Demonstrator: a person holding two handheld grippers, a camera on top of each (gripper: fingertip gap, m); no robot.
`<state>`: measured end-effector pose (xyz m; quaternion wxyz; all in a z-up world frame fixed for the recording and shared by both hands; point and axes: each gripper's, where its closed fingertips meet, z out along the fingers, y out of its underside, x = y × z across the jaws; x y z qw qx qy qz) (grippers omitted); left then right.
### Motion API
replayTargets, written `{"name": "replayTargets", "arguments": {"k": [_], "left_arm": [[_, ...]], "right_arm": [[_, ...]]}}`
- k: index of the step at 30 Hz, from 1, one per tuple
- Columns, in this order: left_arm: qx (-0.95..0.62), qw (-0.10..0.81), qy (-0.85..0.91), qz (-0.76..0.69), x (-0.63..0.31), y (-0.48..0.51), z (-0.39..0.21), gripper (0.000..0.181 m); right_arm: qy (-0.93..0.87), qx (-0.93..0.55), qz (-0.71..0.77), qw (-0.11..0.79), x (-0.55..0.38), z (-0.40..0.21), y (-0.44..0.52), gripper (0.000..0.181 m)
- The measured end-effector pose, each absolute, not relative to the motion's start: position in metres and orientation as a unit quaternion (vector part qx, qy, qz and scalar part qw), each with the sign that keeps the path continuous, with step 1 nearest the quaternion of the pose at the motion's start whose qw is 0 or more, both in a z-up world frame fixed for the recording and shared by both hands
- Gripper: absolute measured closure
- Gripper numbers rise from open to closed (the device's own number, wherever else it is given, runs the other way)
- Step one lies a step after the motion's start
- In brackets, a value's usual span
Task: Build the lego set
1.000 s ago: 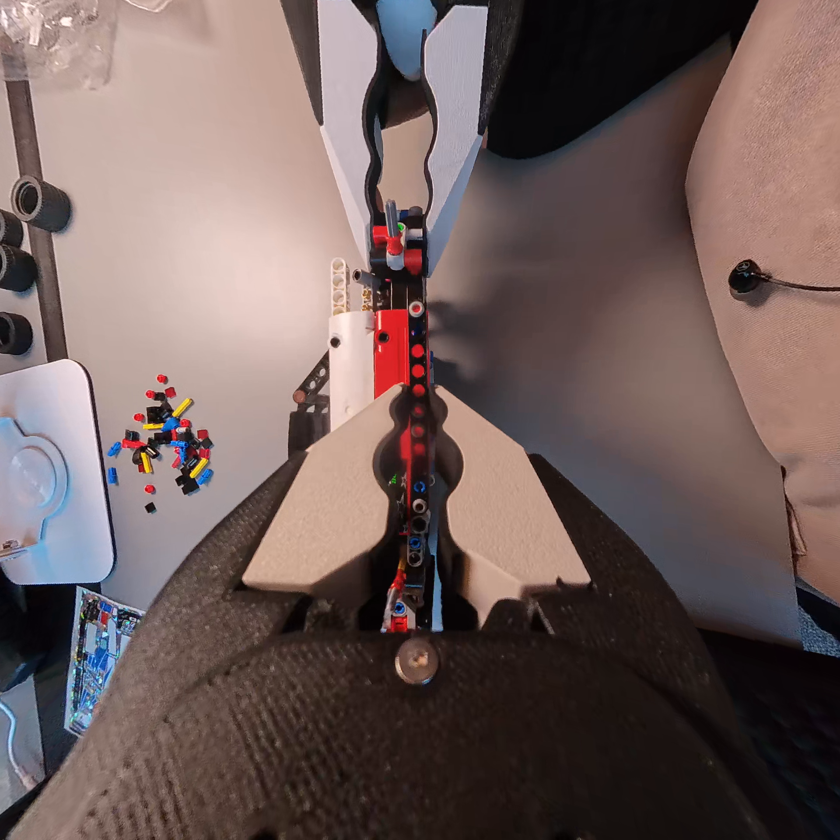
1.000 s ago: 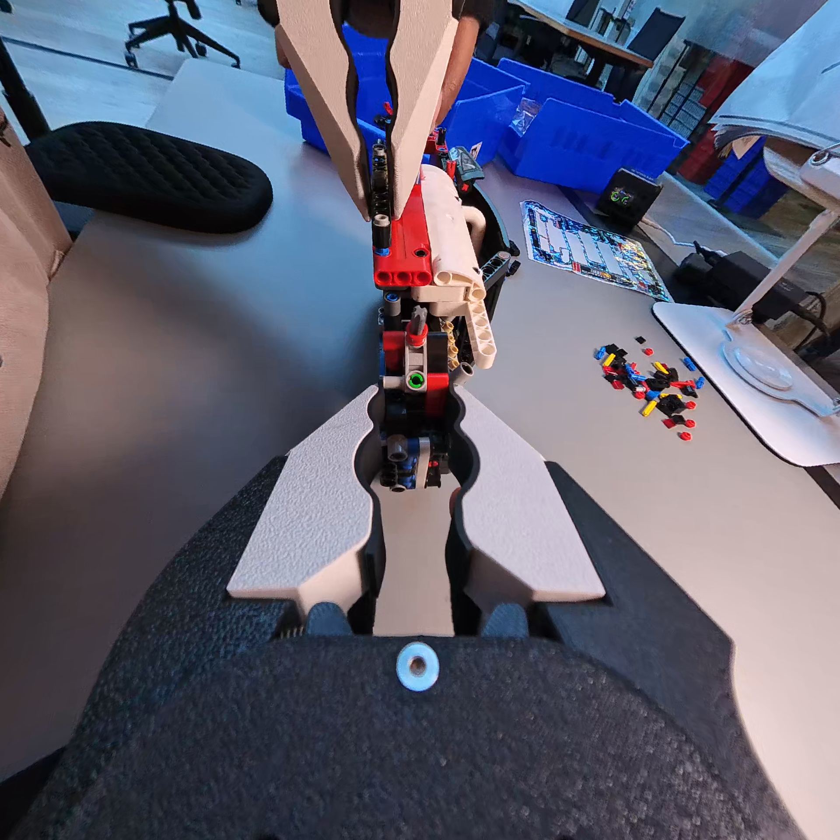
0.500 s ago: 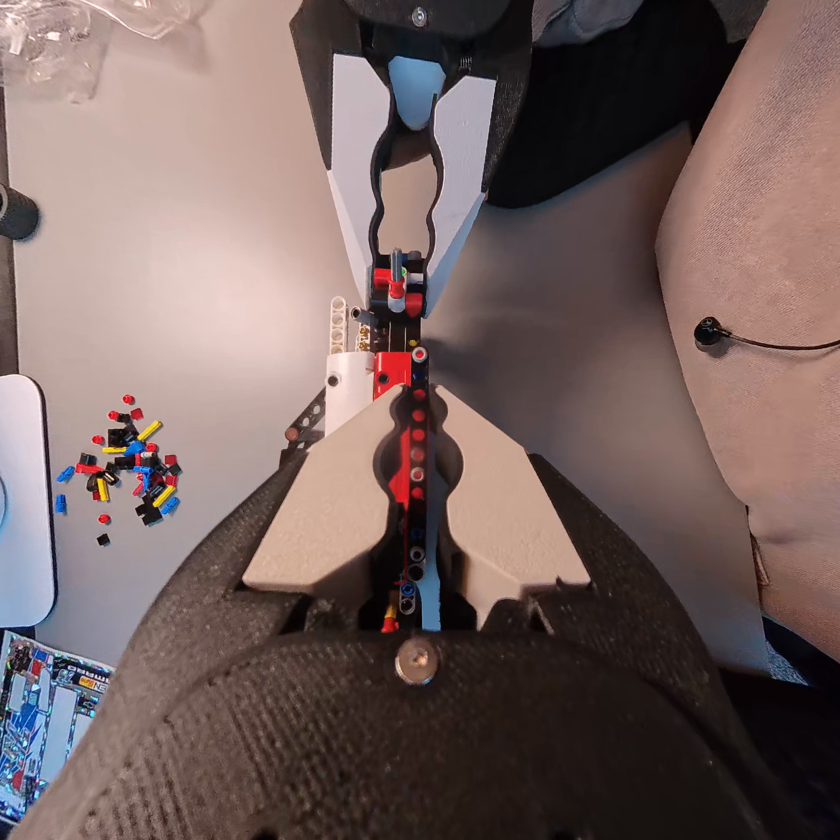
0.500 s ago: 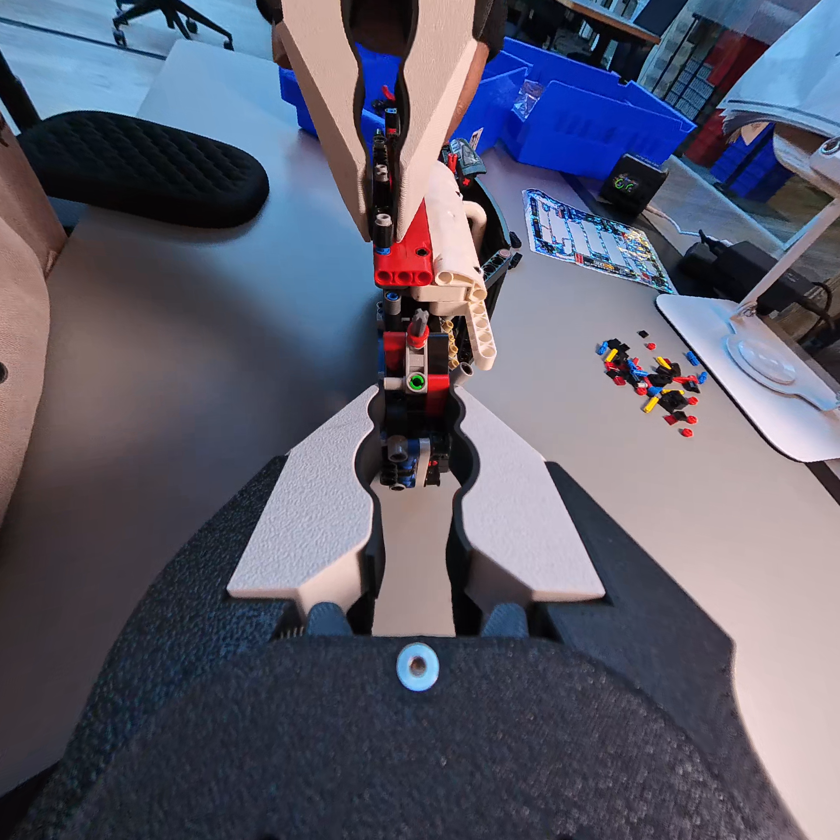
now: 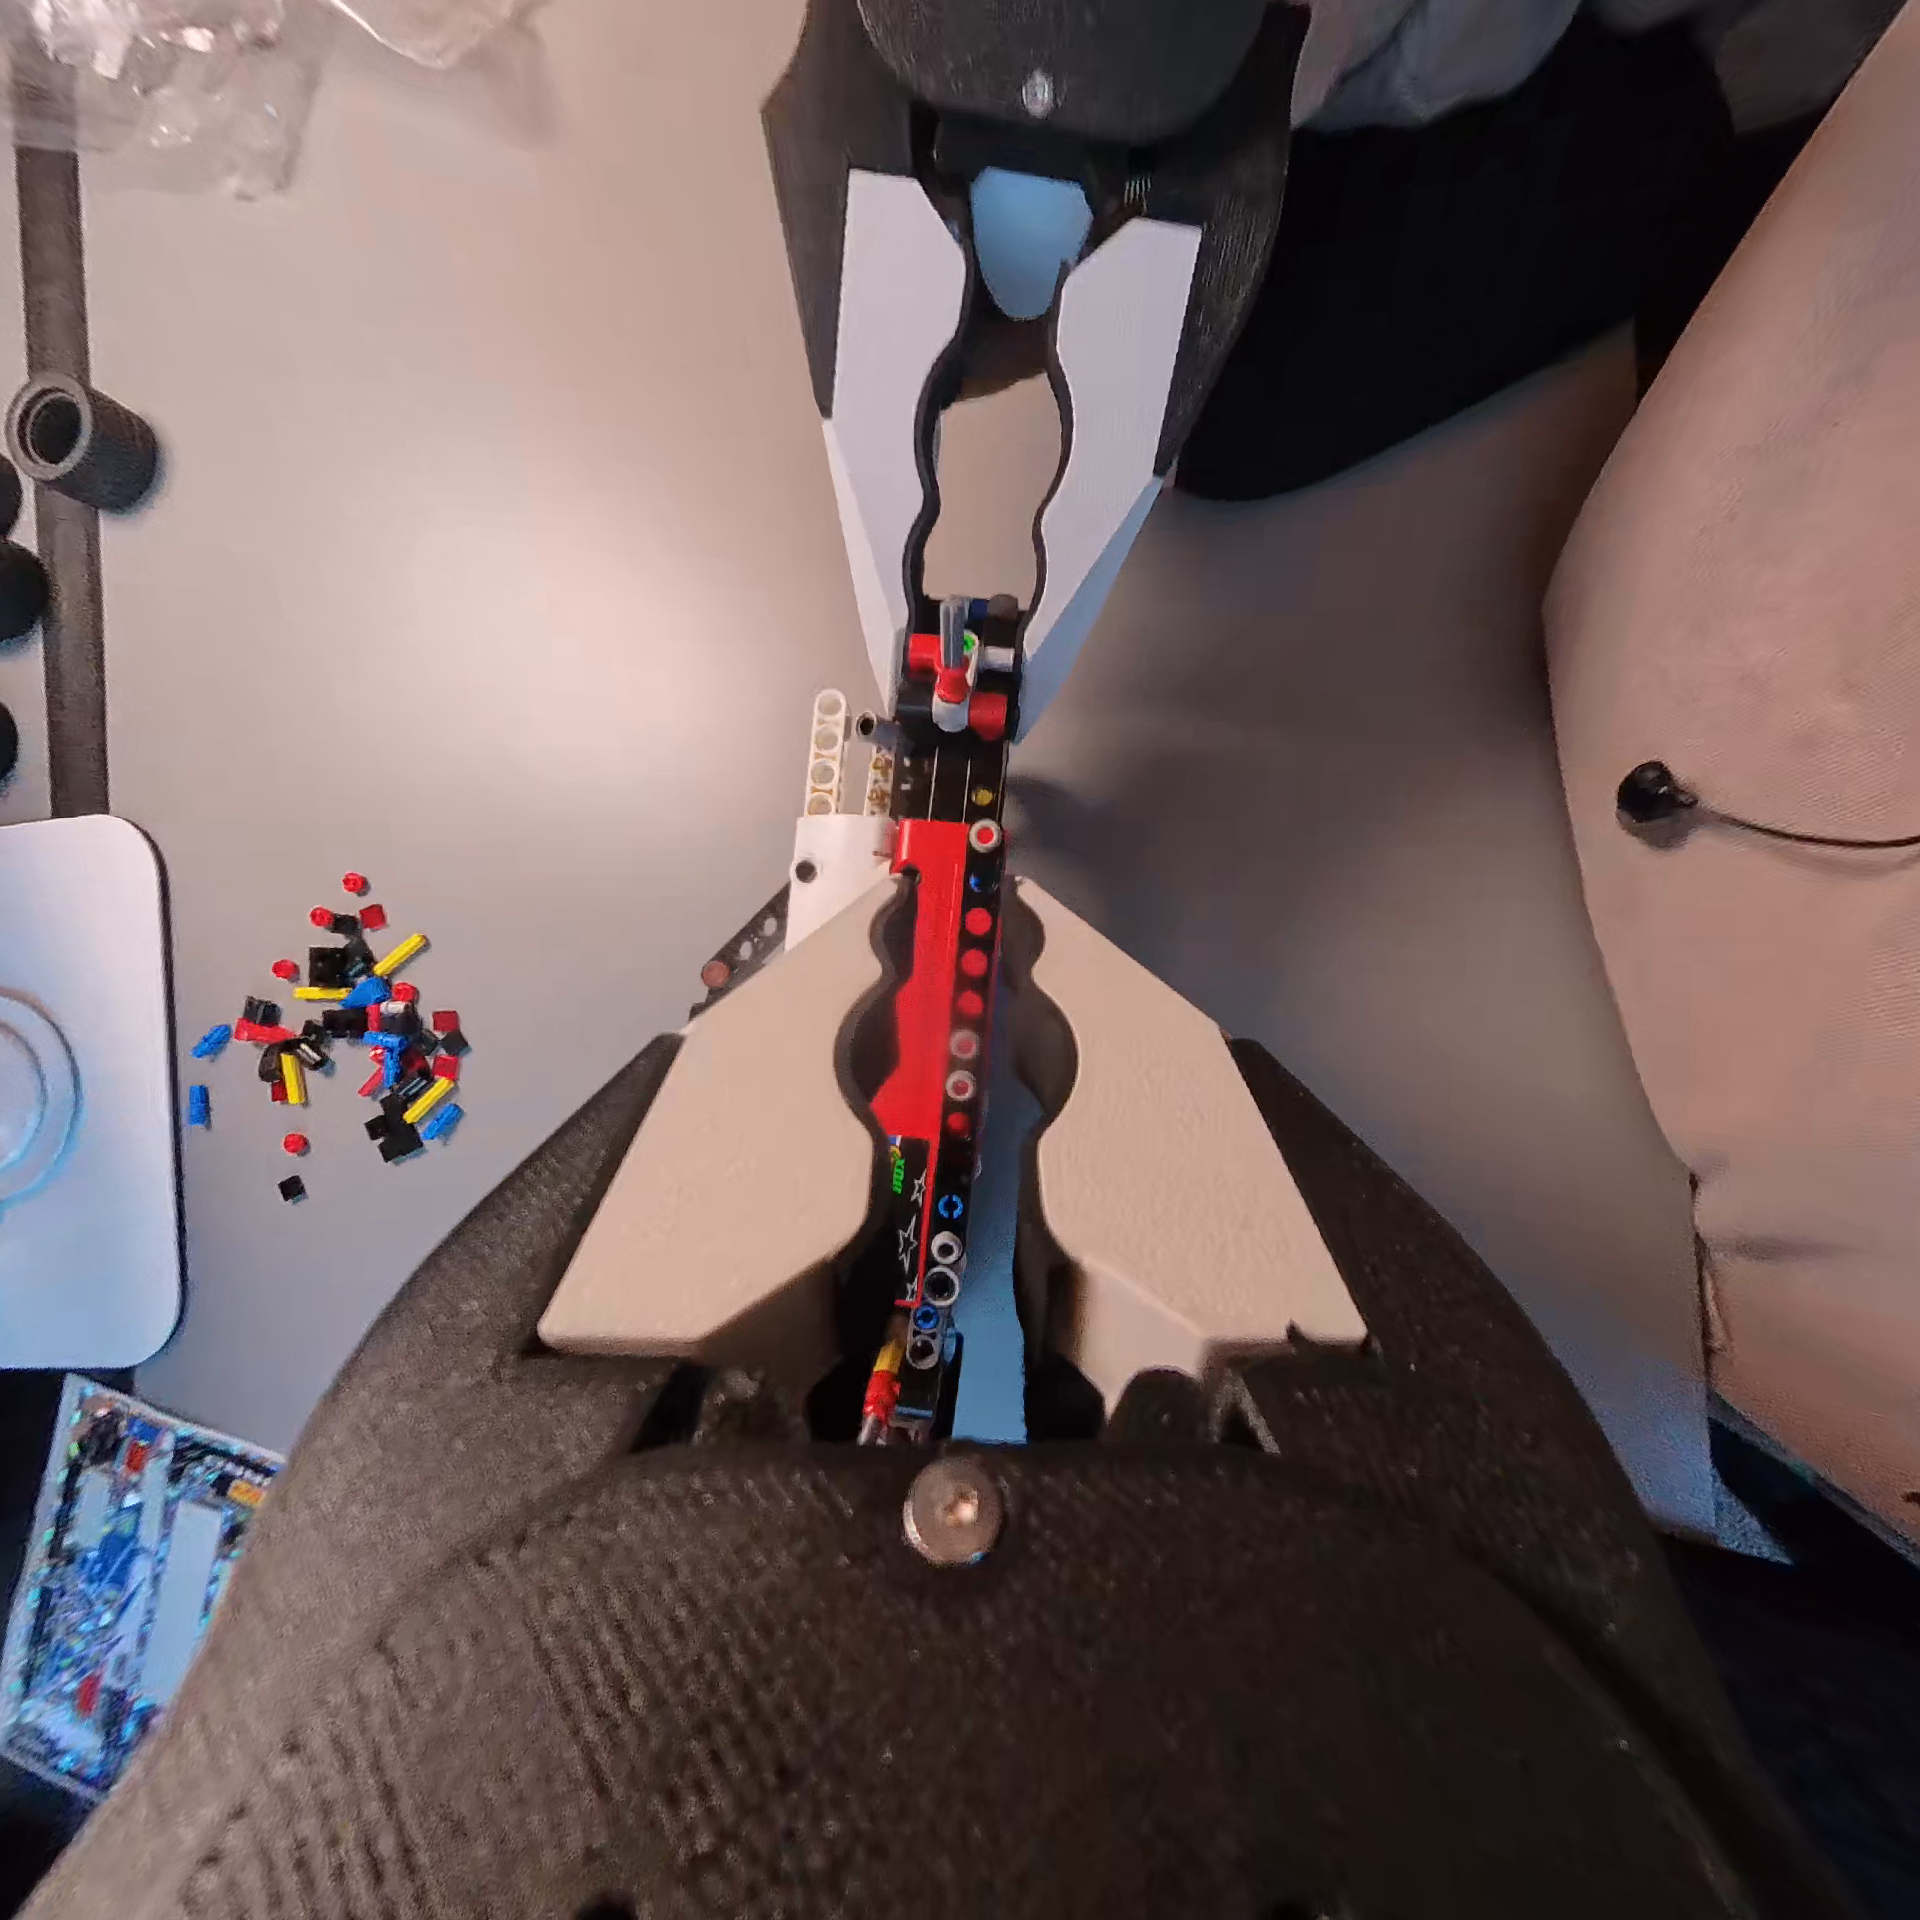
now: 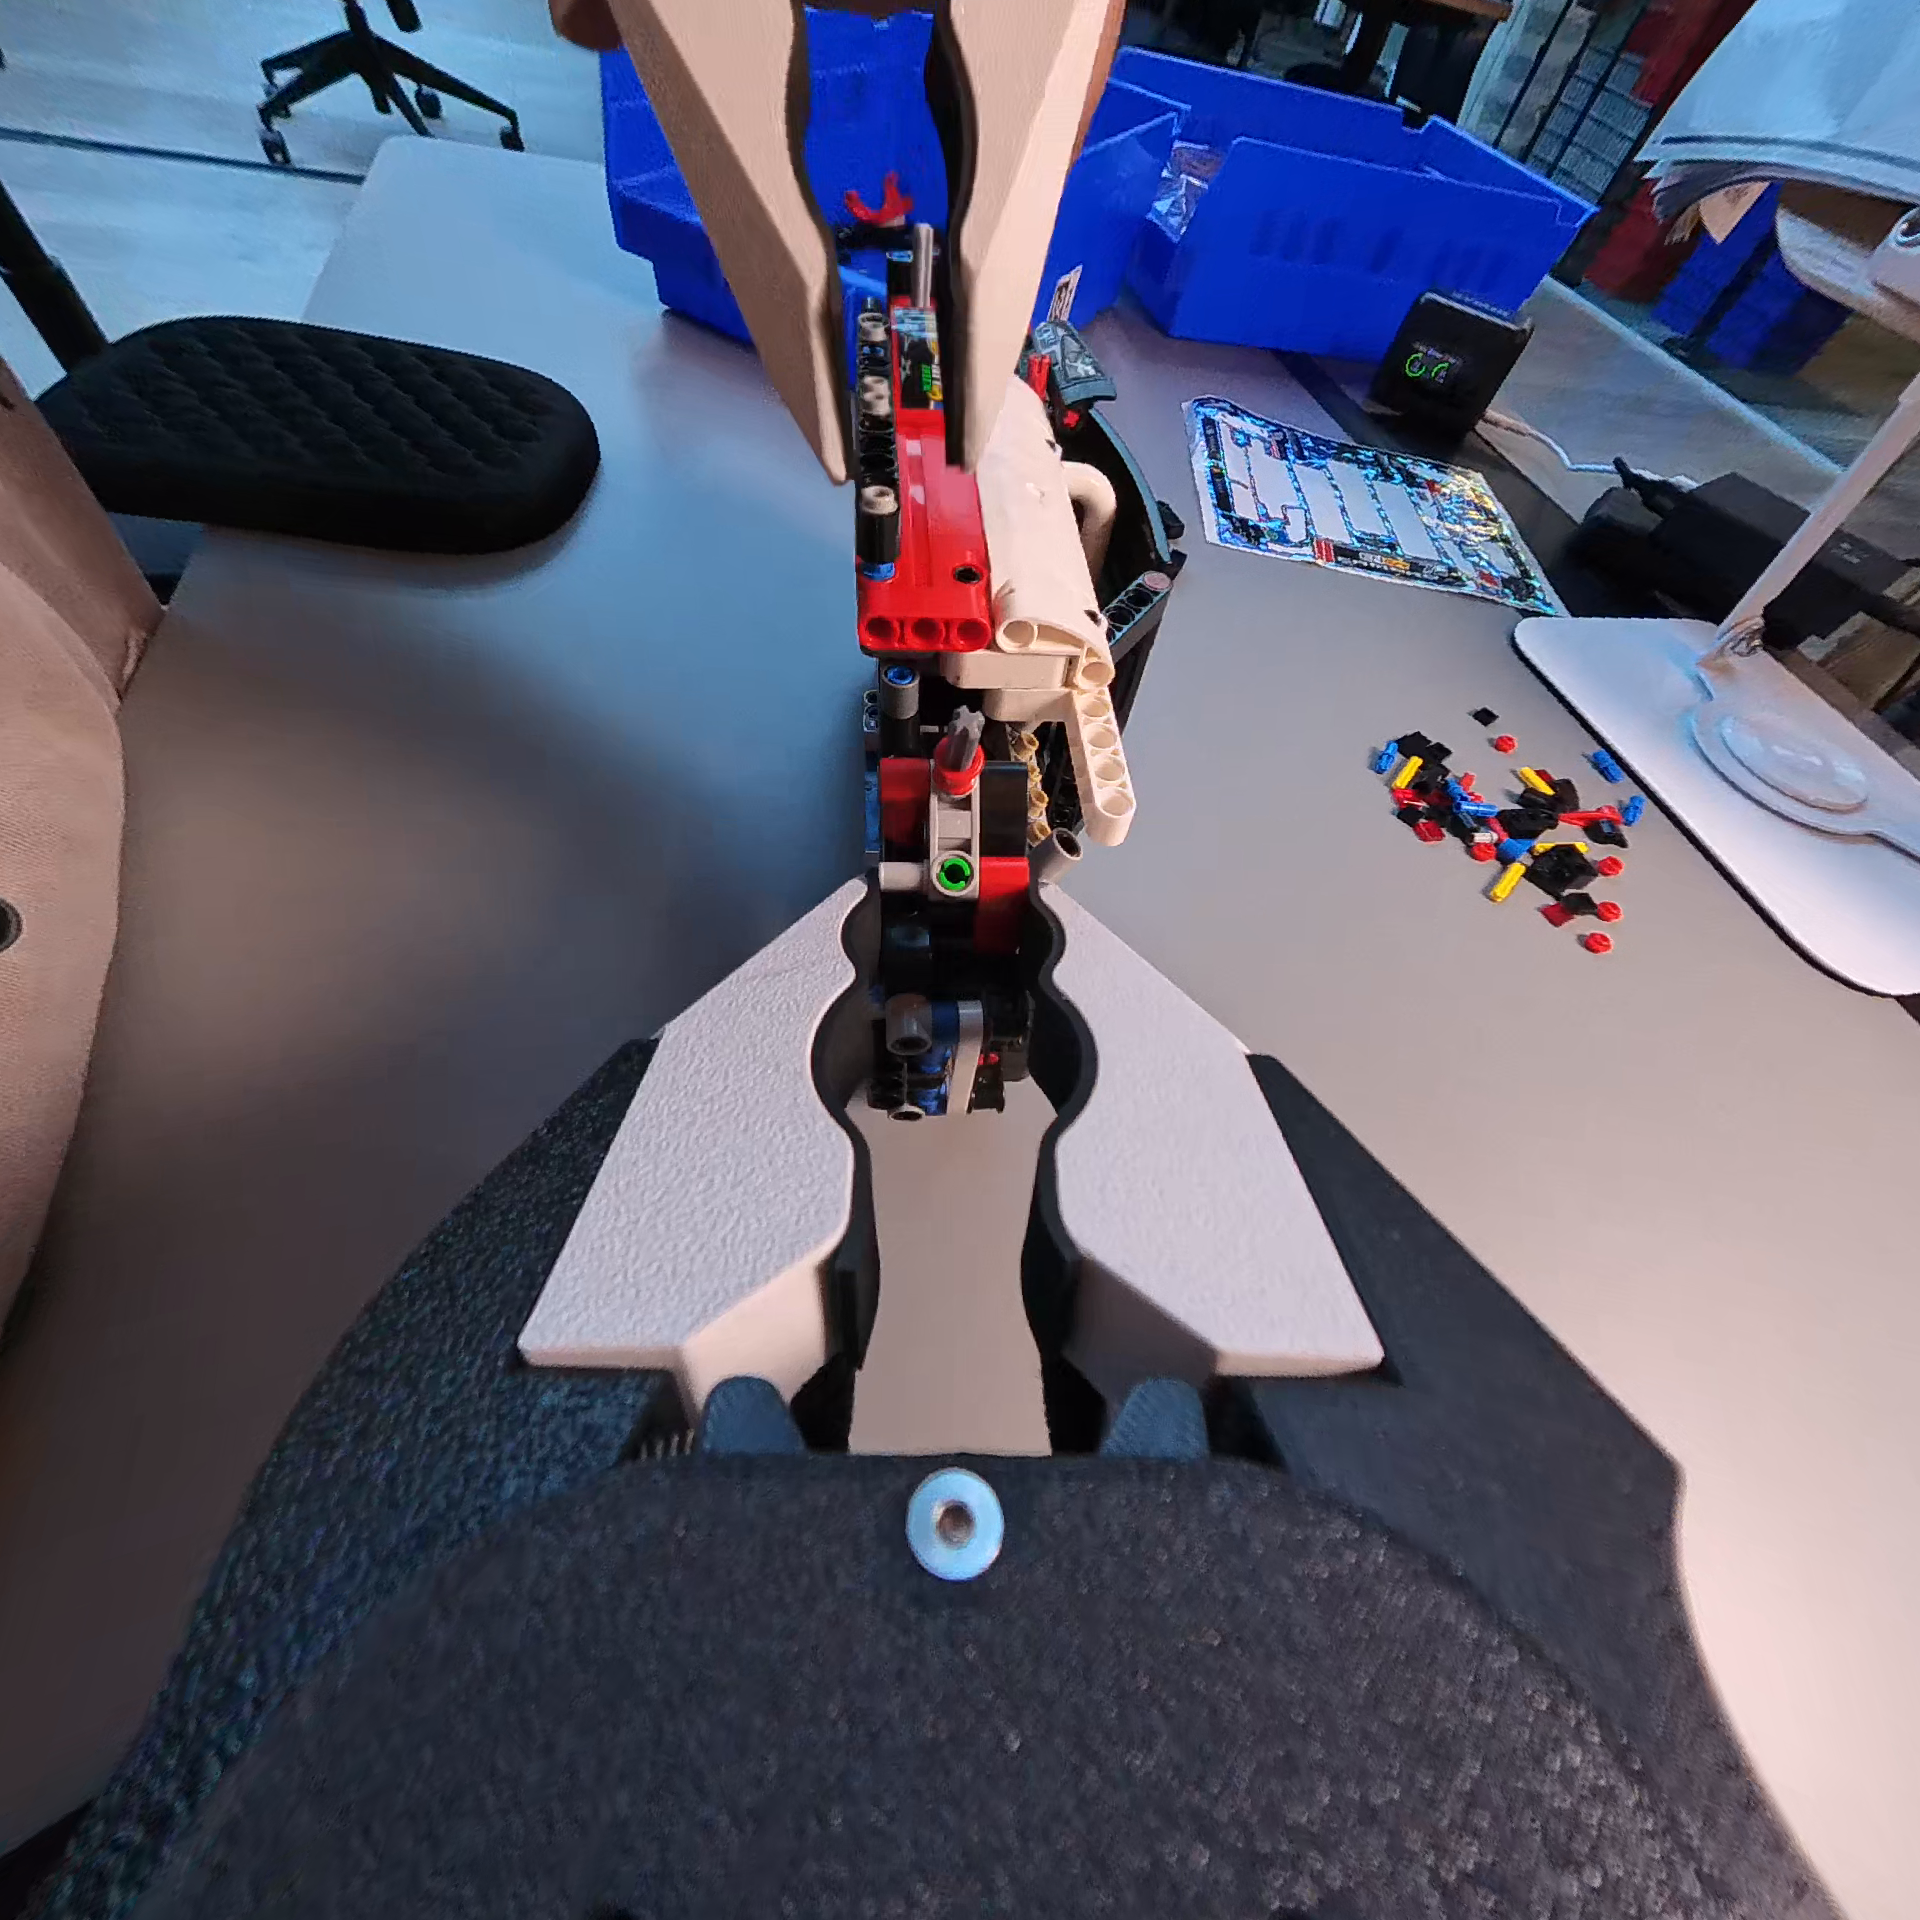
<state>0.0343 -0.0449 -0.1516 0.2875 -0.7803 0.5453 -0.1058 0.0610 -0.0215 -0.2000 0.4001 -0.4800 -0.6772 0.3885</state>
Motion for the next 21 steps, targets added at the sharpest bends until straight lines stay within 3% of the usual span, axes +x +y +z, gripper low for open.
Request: {"name": "replayTargets", "arguments": {"k": [4, 9, 12, 15, 18, 21], "left_arm": [[-0.781, 0.297, 0.534, -0.131, 0.035, -0.044, -0.152, 0.181], [-0.778, 0.309, 0.529, -0.142, 0.034, -0.042, -0.15, 0.181], [-0.78, 0.3, 0.518, -0.182, 0.034, -0.045, -0.152, 0.168], [-0.774, 0.299, 0.523, -0.198, 0.036, -0.048, -0.153, 0.165], [-0.764, 0.314, 0.53, -0.191, 0.037, -0.047, -0.152, 0.181], [-0.764, 0.311, 0.525, -0.209, 0.036, -0.048, -0.152, 0.181]], "right_arm": [[-0.678, -0.484, 0.379, 0.402, 0.059, -0.199, -0.02, 0.158], [-0.633, -0.497, 0.393, 0.444, 0.071, -0.158, -0.019, 0.15], [-0.593, -0.515, 0.402, 0.47, 0.069, -0.137, -0.038, 0.163], [-0.569, -0.572, 0.385, 0.448, 0.053, -0.156, -0.056, 0.165], [-0.539, -0.601, 0.348, 0.477, 0.039, -0.172, -0.054, 0.166], [-0.527, -0.611, 0.323, 0.495, 0.032, -0.178, -0.044, 0.16]]}}
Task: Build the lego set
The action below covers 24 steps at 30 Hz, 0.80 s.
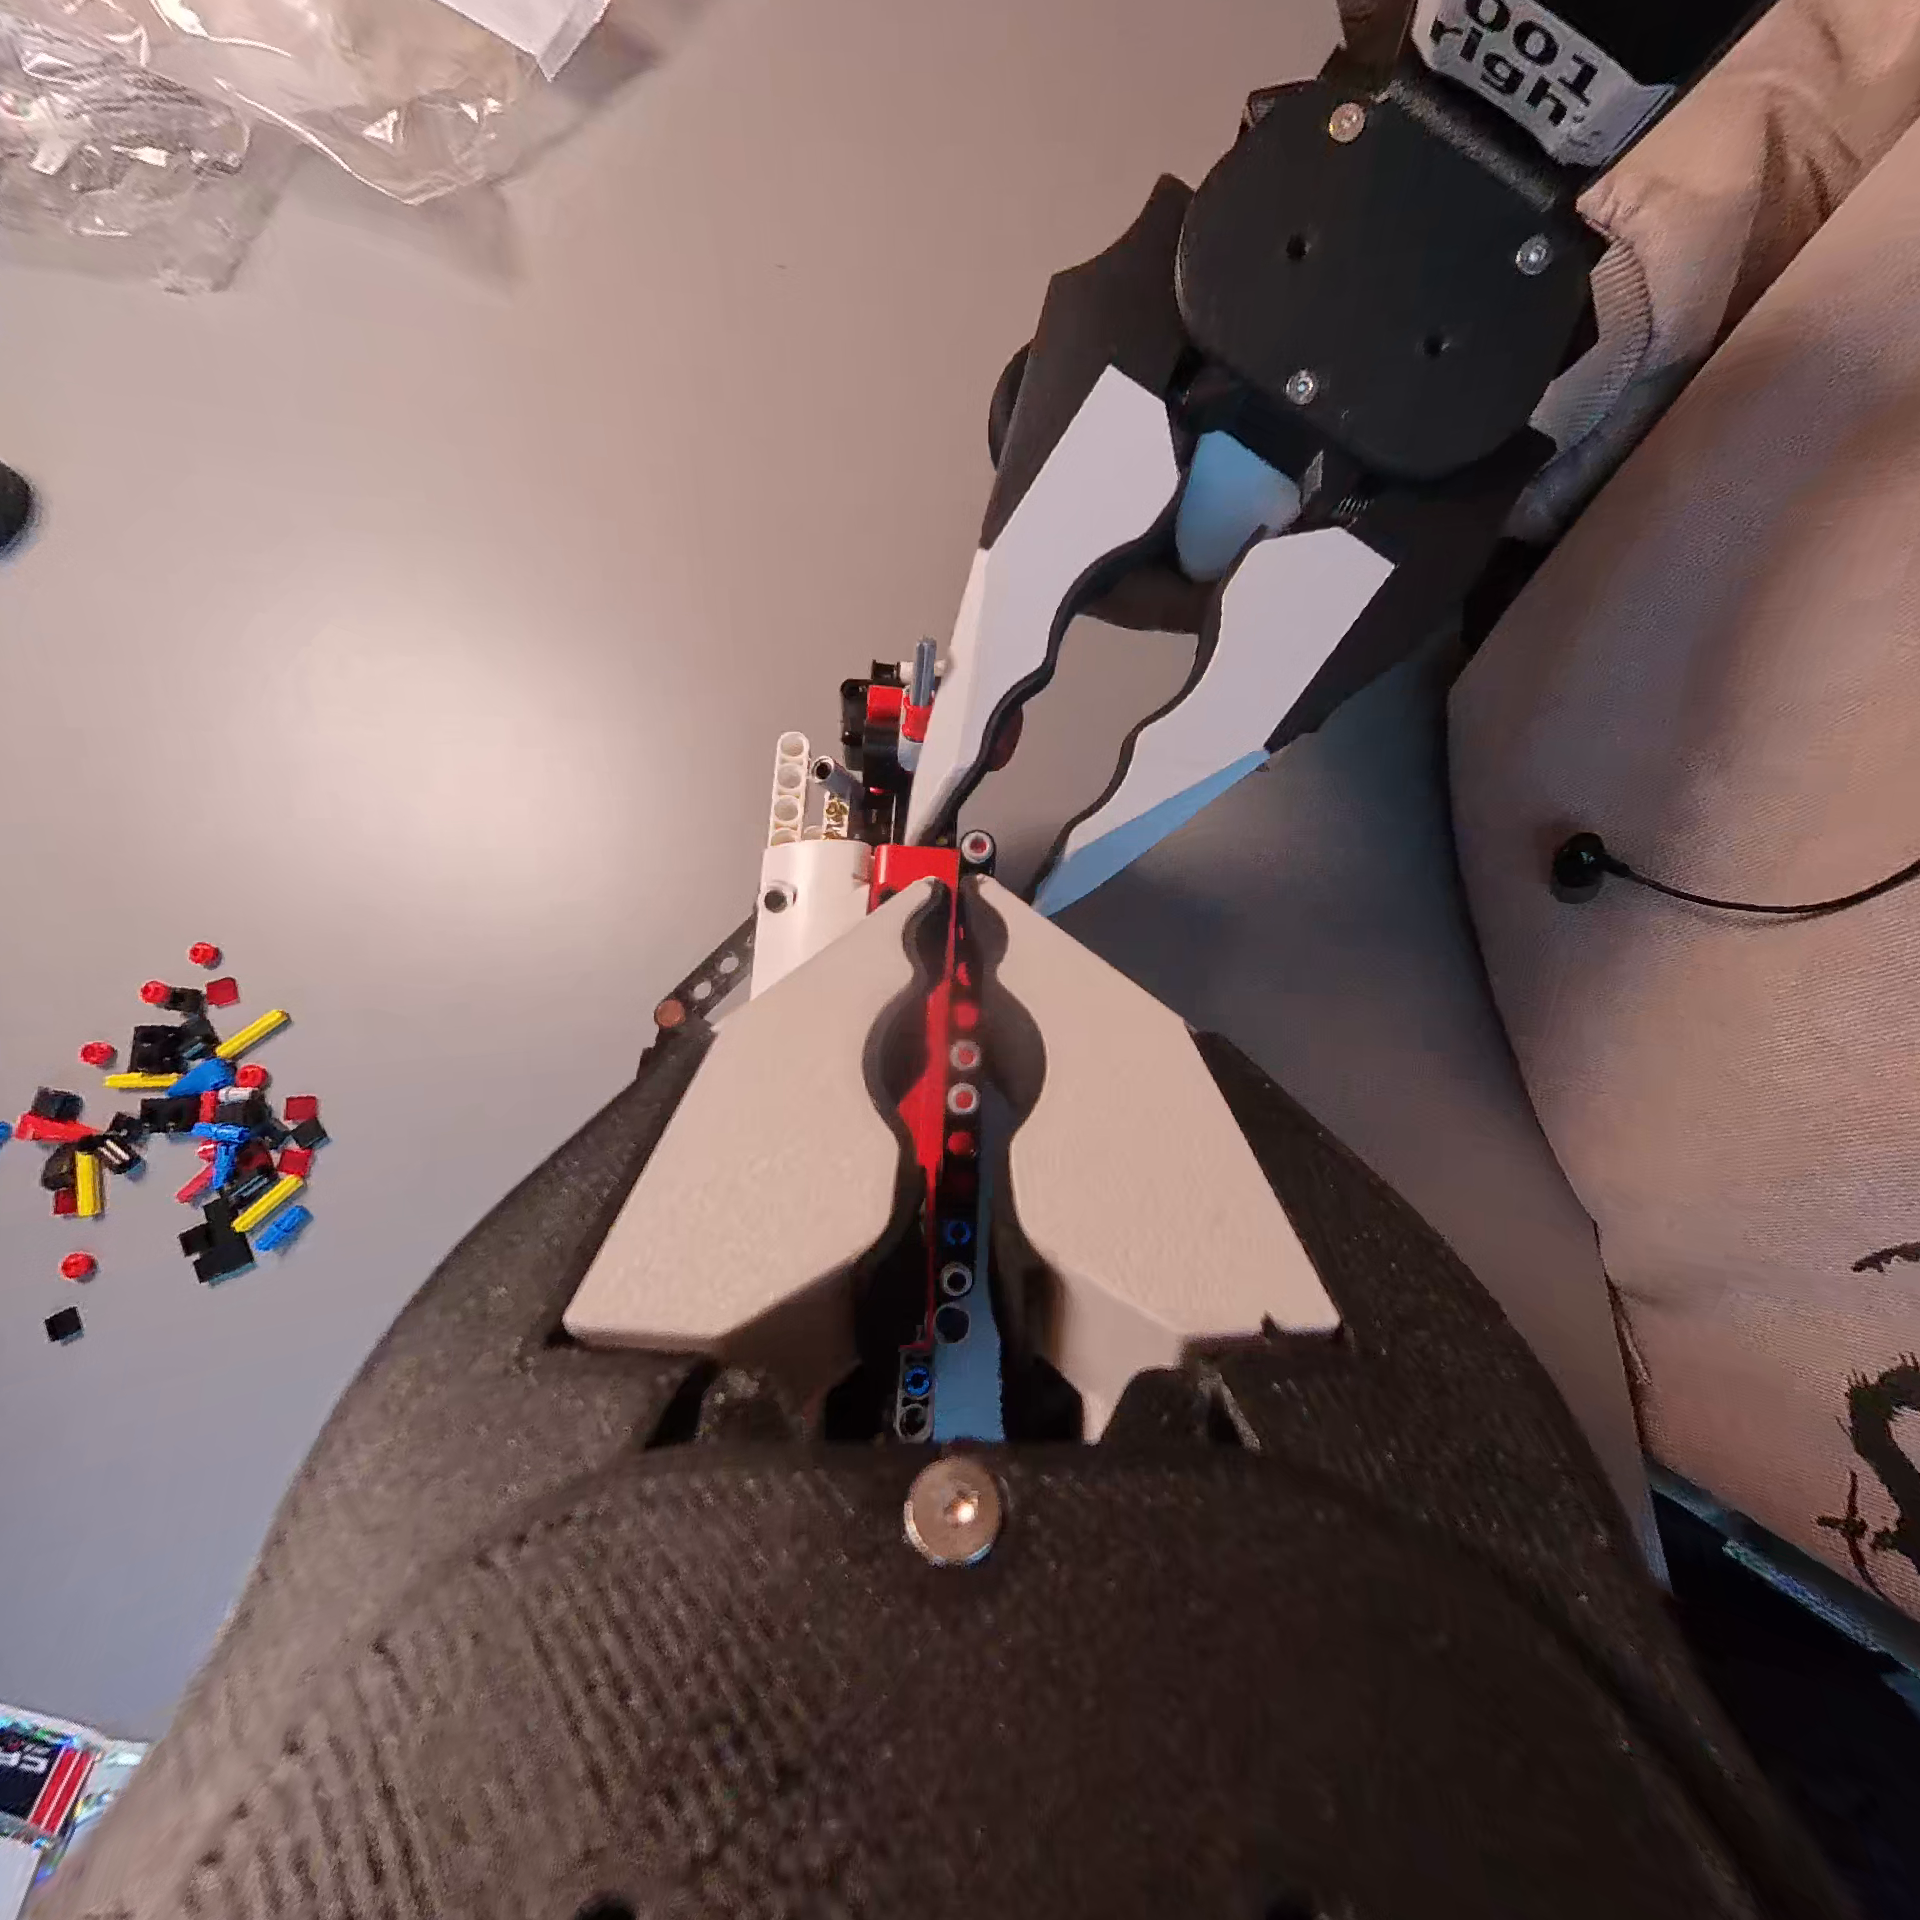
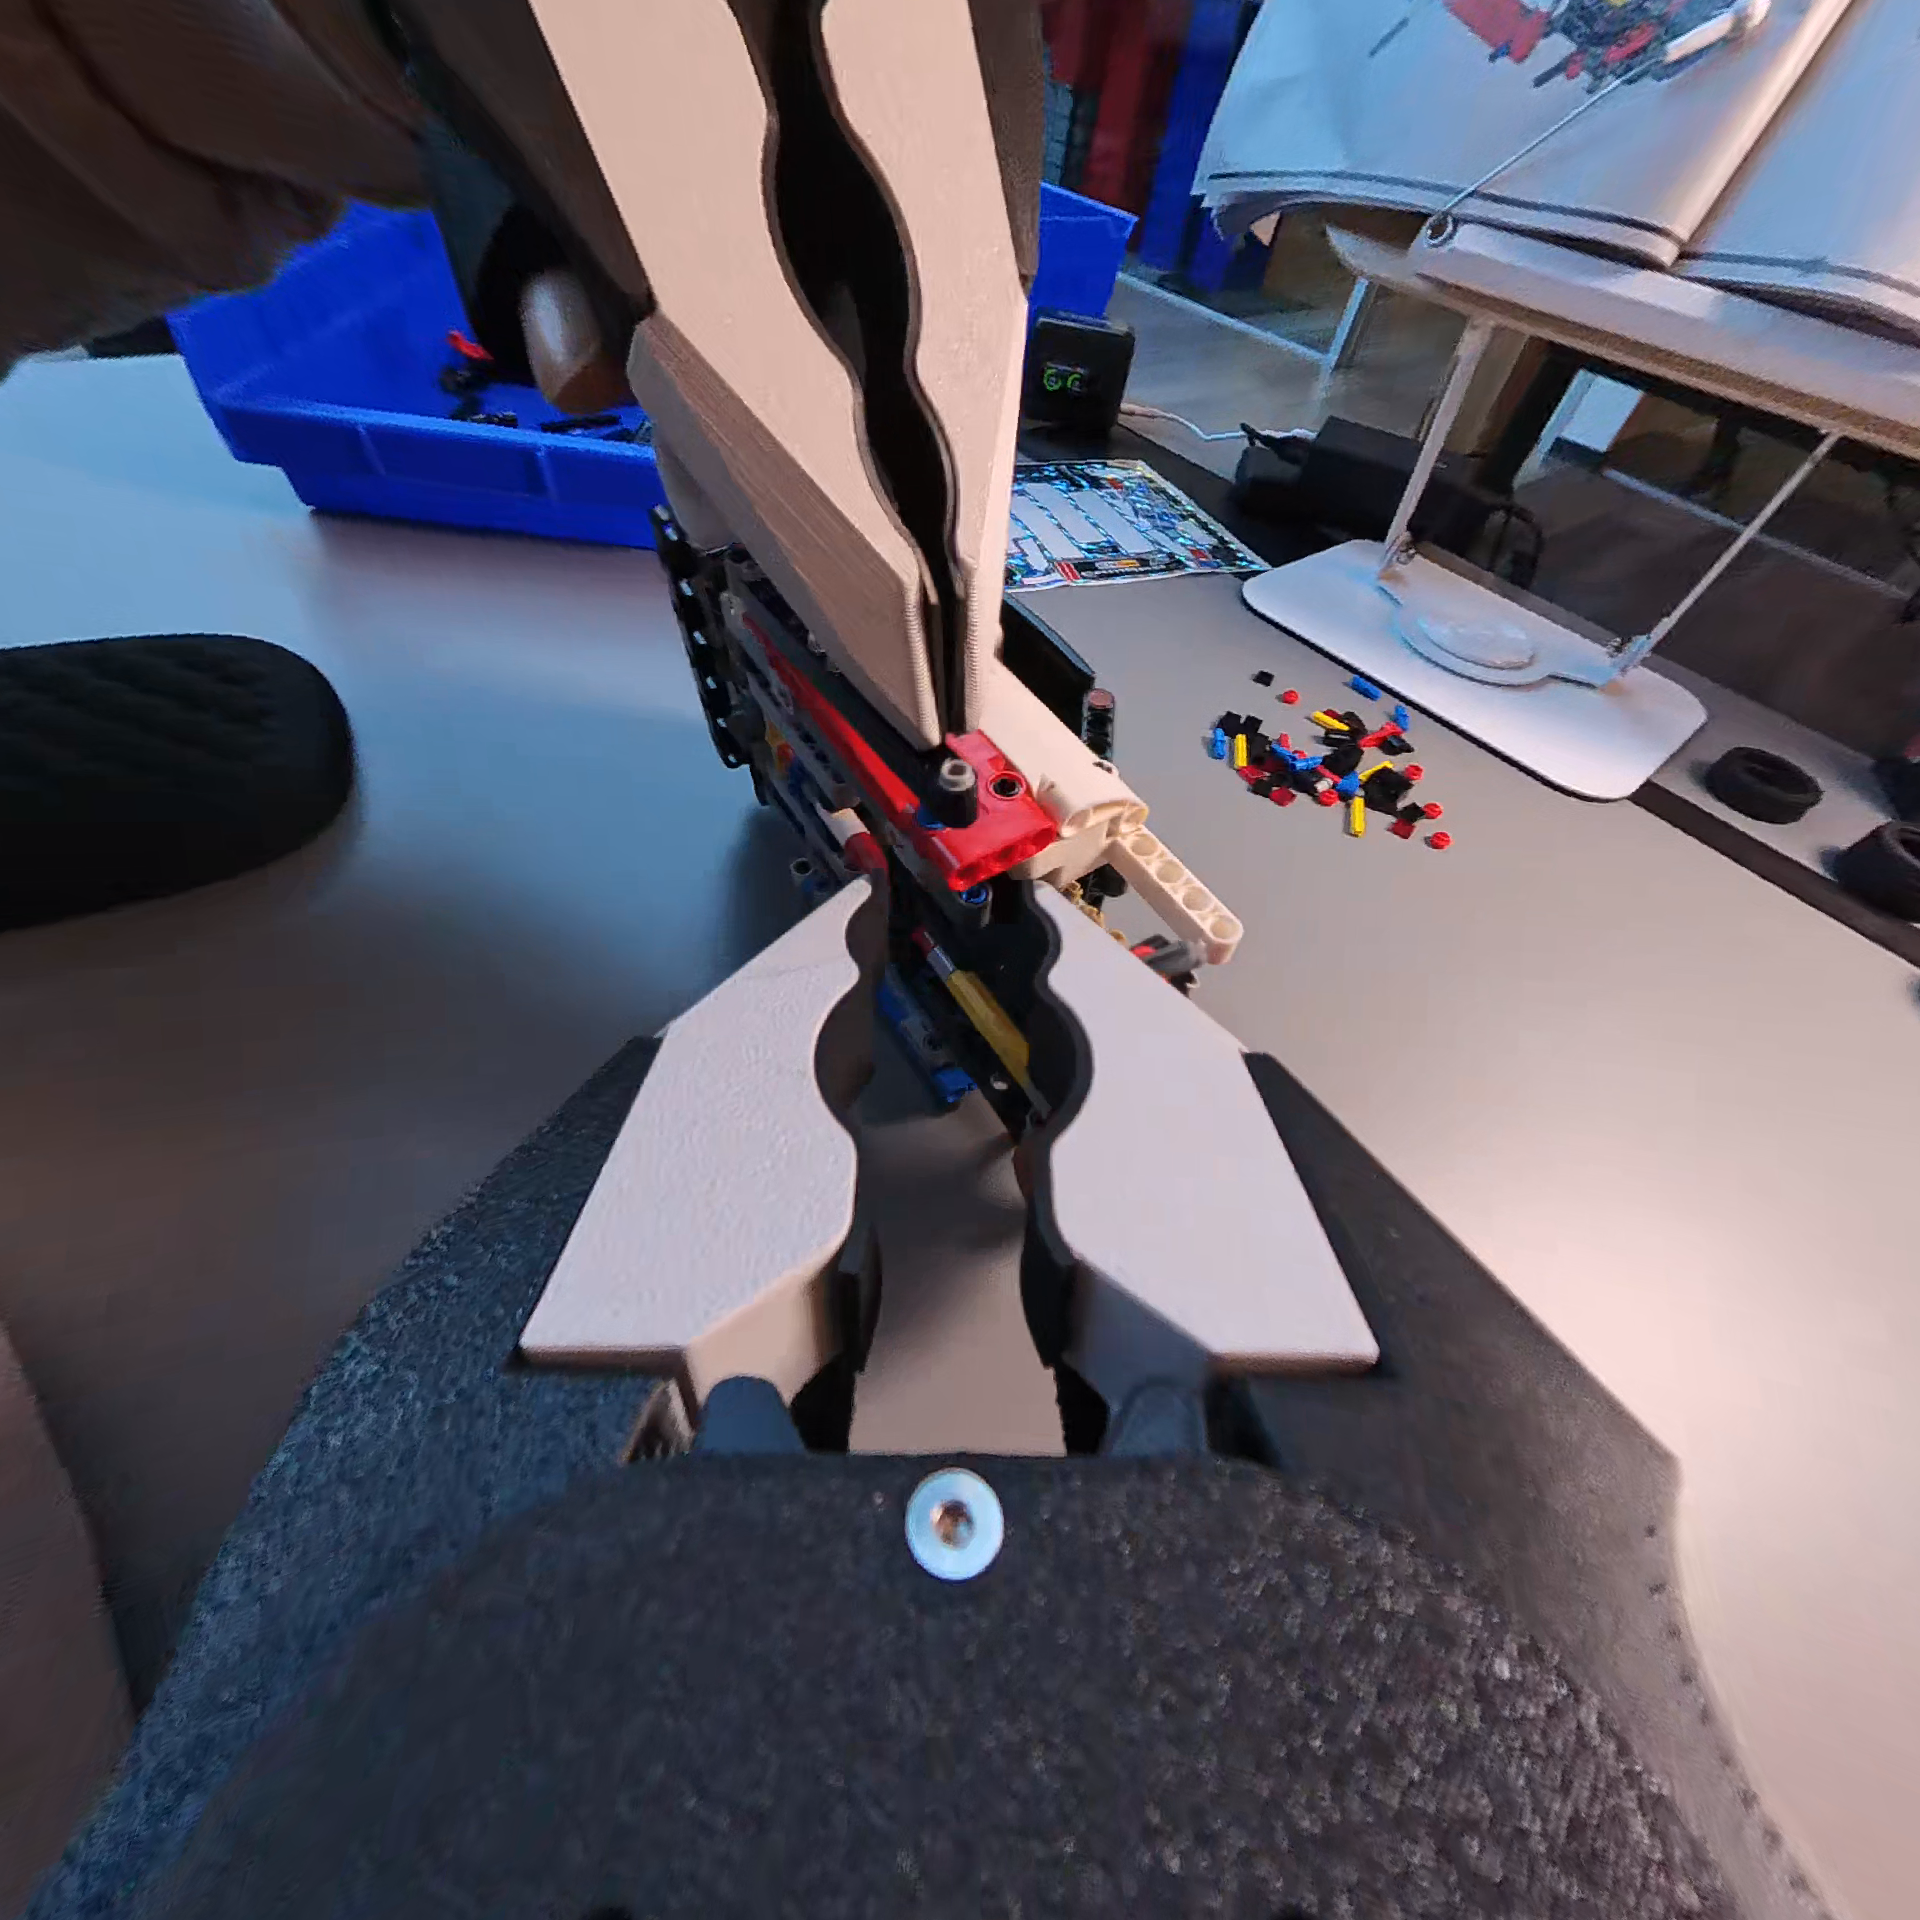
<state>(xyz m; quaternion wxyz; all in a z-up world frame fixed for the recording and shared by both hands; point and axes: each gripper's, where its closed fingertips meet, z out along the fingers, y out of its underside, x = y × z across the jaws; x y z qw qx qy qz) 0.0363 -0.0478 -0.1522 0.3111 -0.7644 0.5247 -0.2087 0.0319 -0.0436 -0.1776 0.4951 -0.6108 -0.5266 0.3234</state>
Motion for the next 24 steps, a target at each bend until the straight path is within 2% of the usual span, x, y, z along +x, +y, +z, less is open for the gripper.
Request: {"name": "replayTargets", "arguments": {"k": [6, 11, 16, 20, 24], "left_arm": [[-0.764, 0.32, 0.513, -0.226, 0.036, -0.043, -0.154, 0.18], [-0.774, 0.297, 0.498, -0.254, 0.03, -0.046, -0.154, 0.159], [-0.768, 0.308, 0.524, -0.202, 0.03, -0.038, -0.162, 0.174], [-0.763, 0.309, 0.534, -0.192, 0.029, -0.035, -0.161, 0.176], [-0.773, 0.256, 0.553, -0.173, 0.027, -0.035, -0.164, 0.176]], "right_arm": [[-0.517, -0.605, 0.315, 0.517, 0.028, -0.173, -0.035, 0.165], [-0.512, -0.6, 0.336, 0.515, 0.025, -0.172, -0.033, 0.166], [-0.503, -0.599, 0.347, 0.518, 0.021, -0.171, -0.03, 0.167], [-0.506, -0.59, 0.342, 0.527, 0.019, -0.17, -0.027, 0.167], [-0.53, -0.576, 0.323, 0.532, 0.017, -0.171, -0.027, 0.168]]}}
